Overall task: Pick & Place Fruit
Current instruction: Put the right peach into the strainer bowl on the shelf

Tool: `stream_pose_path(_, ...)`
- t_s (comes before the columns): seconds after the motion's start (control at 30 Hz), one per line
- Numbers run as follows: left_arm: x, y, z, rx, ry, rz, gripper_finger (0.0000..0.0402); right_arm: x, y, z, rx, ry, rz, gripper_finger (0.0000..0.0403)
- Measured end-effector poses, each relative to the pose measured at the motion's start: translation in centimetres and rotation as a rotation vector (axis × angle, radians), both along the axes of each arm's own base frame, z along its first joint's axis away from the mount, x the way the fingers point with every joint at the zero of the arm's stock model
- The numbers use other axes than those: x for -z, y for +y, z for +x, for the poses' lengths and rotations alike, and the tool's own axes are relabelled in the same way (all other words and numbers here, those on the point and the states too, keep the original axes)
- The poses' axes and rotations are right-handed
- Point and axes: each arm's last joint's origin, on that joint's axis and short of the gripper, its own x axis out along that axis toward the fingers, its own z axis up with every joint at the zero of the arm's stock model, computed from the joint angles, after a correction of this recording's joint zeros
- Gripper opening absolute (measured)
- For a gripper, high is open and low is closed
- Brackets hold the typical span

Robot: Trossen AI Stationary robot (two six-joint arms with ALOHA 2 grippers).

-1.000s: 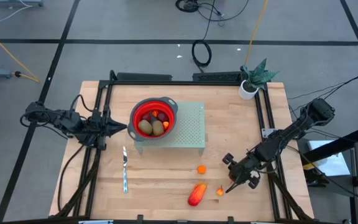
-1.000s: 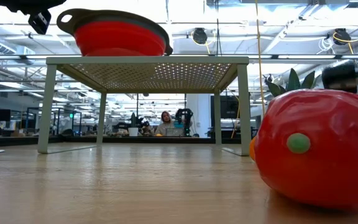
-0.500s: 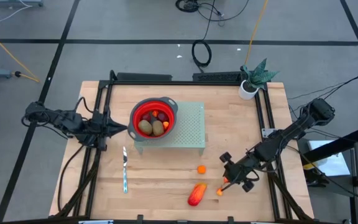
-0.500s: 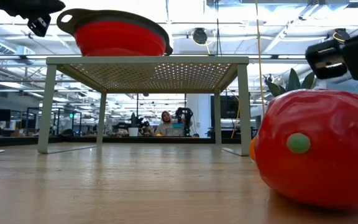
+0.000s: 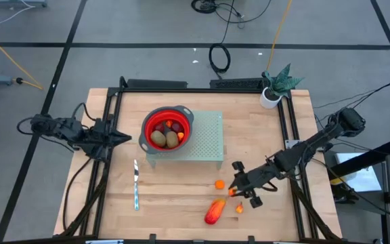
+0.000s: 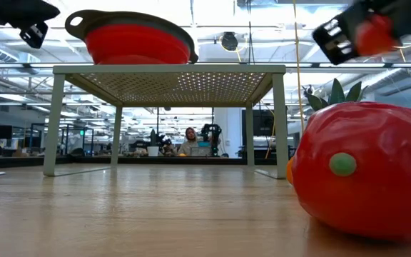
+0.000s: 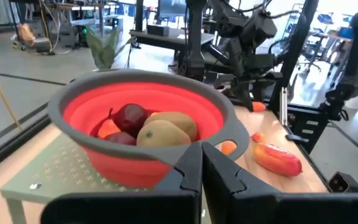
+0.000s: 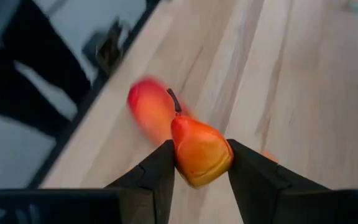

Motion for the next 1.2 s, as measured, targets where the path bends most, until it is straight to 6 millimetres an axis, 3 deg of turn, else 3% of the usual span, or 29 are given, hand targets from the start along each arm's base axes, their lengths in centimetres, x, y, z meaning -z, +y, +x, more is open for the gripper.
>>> stream_pose_path(0.33,0.5,0.7,-1.9,0.011,-0.027,0.062,0.0002,-2.2,-1.4,2.2,0.145,-0.188,0.212,0.0128)
stream_pose_path(0.87,0.5,0.8,-1.9,0.003,-0.025,0.084,0.0008,-6.7,-5.1,4.4,0.326,-0.625,0.458,0.0128)
stream_pose_path(1.0,0.5,0.8,-1.9,0.003,-0.025,0.089,0.0002,-7.4,-5.8,4.5,0.346,-0.688,0.496,0.0128)
stream_pose_path(1.2,0.5,0.8,-1.9,0.003,-0.026,0.088,0.0007,-8.1,-7.0,4.7,0.419,-0.692,0.700,0.0128)
